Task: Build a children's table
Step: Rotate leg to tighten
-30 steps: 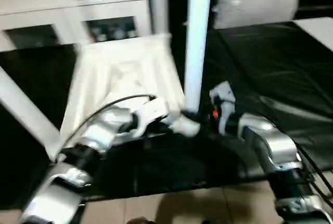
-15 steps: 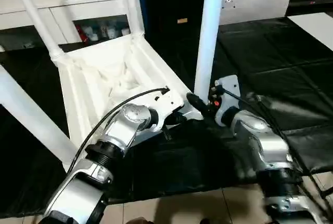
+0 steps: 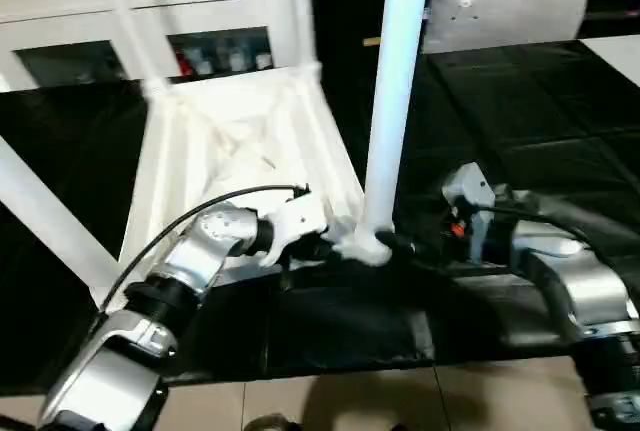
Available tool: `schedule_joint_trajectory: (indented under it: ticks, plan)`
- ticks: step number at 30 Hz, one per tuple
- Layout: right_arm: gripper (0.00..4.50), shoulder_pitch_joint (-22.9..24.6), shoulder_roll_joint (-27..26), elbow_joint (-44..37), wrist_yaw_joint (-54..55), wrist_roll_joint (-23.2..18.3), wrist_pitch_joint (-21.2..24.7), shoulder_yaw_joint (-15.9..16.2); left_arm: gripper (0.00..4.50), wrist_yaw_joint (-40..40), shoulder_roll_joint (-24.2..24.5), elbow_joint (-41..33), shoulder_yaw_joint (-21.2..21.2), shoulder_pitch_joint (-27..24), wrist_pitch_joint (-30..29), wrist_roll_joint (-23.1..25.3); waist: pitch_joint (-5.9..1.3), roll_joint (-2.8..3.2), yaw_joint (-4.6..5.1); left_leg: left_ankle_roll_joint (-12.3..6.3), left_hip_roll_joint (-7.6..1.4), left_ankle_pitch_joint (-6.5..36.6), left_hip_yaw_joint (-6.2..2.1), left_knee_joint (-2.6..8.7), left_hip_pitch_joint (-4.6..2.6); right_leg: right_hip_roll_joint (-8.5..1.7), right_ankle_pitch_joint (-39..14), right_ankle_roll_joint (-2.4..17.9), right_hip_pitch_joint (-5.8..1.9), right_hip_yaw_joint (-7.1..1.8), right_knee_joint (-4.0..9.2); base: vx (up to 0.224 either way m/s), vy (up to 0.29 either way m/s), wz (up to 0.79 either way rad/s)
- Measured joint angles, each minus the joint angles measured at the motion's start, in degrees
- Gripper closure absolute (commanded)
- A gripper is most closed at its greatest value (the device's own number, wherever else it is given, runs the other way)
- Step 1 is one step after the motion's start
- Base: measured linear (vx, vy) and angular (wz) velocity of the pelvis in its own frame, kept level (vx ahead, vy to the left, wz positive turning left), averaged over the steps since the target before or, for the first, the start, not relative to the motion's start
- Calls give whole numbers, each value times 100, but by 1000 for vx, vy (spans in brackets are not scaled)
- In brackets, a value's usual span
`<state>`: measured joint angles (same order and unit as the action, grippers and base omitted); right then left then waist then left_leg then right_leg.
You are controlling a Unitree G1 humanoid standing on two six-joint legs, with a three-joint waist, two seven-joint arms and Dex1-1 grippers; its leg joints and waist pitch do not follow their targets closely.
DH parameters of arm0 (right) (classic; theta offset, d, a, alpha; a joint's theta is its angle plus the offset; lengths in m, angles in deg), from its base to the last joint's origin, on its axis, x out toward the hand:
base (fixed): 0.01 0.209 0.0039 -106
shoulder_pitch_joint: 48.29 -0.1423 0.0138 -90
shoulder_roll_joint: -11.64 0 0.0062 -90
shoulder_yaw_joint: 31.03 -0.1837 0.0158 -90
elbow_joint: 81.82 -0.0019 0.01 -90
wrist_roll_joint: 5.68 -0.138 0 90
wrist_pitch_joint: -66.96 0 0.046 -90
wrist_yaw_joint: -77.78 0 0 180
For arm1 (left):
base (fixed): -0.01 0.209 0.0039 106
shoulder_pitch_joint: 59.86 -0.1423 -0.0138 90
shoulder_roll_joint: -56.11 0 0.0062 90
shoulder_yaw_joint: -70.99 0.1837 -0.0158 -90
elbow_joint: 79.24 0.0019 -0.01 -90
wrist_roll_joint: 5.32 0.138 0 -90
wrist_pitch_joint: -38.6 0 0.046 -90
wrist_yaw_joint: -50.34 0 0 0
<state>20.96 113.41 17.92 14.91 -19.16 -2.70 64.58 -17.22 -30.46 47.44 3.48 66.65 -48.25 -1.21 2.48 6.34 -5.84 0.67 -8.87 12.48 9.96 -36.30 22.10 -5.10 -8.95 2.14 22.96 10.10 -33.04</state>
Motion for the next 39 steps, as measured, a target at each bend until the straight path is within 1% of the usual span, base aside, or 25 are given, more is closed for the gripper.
schedule_joint_trajectory:
  ticks: [2, 3, 4, 6, 8, 9, 11, 12, 13, 14, 16, 25, 28, 32, 34, 35, 38, 39]
  plan:
    - [38, -69, 113, 3, -351, -63, 4, 110, 450, -253, 115, -100, 65, -35, 86, -13, 0, 0, -30, -1, 0, 0, 0, 0, 0, -1, 0, 0, 0, -1, 0, 0, 0, 0]
    - [49, -133, 178, 5, -547, -97, 12, 162, 450, -394, 184, -168, 121, -55, 143, -28, -1, -2, -64, -1, 0, 0, 1, 0, 0, -1, 0, 0, 0, -1, 0, 0, 0, 0]
    - [49, -178, 197, 17, -685, -152, 14, 185, 450, -503, 231, -213, 160, -73, 199, -40, -2, -4, -86, -1, 0, 0, 1, 0, 0, -1, 0, 0, 0, 0, -1, 0, 0, 0]
    - [70, -253, 215, 87, -901, -193, 14, 276, 450, -703, 277, -267, 238, -82, 298, -50, -4, -7, -147, -1, 0, 0, 1, 0, -2, -1, 0, 0, -1, 0, -2, 0, 0, 0]
    - [90, -253, 200, 173, -983, -199, 14, 379, 450, -778, 268, -275, 279, -82, 371, -51, -4, -8, -193, -1, 0, 0, 4, -2, -3, -3, 0, 0, -2, -2, -2, 0, 0, 0]
    - [90, -251, 177, 218, -1029, -201, 16, 408, 450, -804, 267, -276, 292, -82, 413, -50, -3, -10, -206, -1, 0, 0, 5, -3, -3, -3, 0, 0, -1, -5, -2, 0, 0, 0]
    - [121, -251, 142, 234, -1100, -207, 17, 448, 450, -836, 267, -277, 313, -81, 461, -48, -4, -11, -225, 0, 0, 0, 7, -3, -5, -3, 0, 1, -1, -6, -5, 0, 0, 0]
    - [121, -252, 129, 248, -1129, -214, 17, 452, 450, -842, 268, -277, 315, -82, 470, -47, -5, -12, -228, 0, 0, 0, 7, -2, -5, -3, 0, 0, -1, -5, -5, 0, 0, 0]
    - [135, -254, 121, 269, -1149, -223, 18, 455, 450, -843, 271, -277, 317, -81, 473, -47, -5, -12, -228, 0, 0, 0, 7, -2, -5, -3, 0, 1, -1, -6, -5, 0, 0, 0]
    - [135, -254, 116, 286, -1171, -236, 19, 468, 450, -846, 273, -277, 317, -81, 477, -46, -5, -12, -227, 0, 0, 0, 7, -2, -5, -3, 0, 0, -1, -6, -5, 0, 0, 0]
    - [165, -257, 100, 315, -1205, -243, 25, 501, 450, -848, 275, -277, 320, -81, 491, -46, -5, -12, -226, 0, 0, 0, 7, -2, -5, -3, 0, 0, -1, -5, -5, 0, 0, 0]
    - [239, -273, 59, 393, -1321, -289, 64, 514, 450, -848, 284, -273, 320, -81, 505, -42, -5, -12, -220, 0, 0, 0, 8, -2, -6, -3, 0, 0, -1, -6, -5, 0, 0, 0]
    - [248, -274, 59, 388, -1321, -289, 87, 514, 450, -849, 283, -266, 316, -81, 505, -47, -5, -12, -219, 0, 0, 0, 8, -2, -7, -3, 0, 0, -1, -6, -5, 0, 0, 0]
    - [249, -214, 1, 192, -1124, -288, 280, 511, 450, -866, 261, -263, 258, -80, 327, -100, -7, -9, -215, 2, -1, 0, 8, -2, -9, -2, 0, 0, -1, -6, -6, 0, 0, 0]
    - [249, -191, -247, 59, -591, -181, 476, 460, 450, -694, 215, -247, 129, -71, -55, -94, -9, -6, -174, 37, -4, 13, 7, -2, -19, 0, 1, 2, -6, -5, -9, 0, 0, 0]
    - [249, -198, -368, 49, -318, -144, 554, 413, 450, -576, 207, -213, 79, -39, -201, -72, -10, -4, -122, 41, -3, 12, 8, -2, -20, 0, 2, 3, -6, -5, -8, 0, 0, 0]
    - [251, -318, -800, 82, 667, 92, 847, 244, 450, -19, 31, -83, -85, 60, -672, 19, -10, -5, 87, 45, -3, 7, 8, -6, -23, -1, 2, 2, -12, -2, -1, 0, 0, 0]
    - [251, -409, -979, 147, 1068, 196, 966, 155, 450, 246, -84, -22, -138, 115, -839, 59, -9, -4, 185, 45, -3, 7, 7, -8, -21, -1, 2, 1, -11, 1, 8, 0, 0, 0]
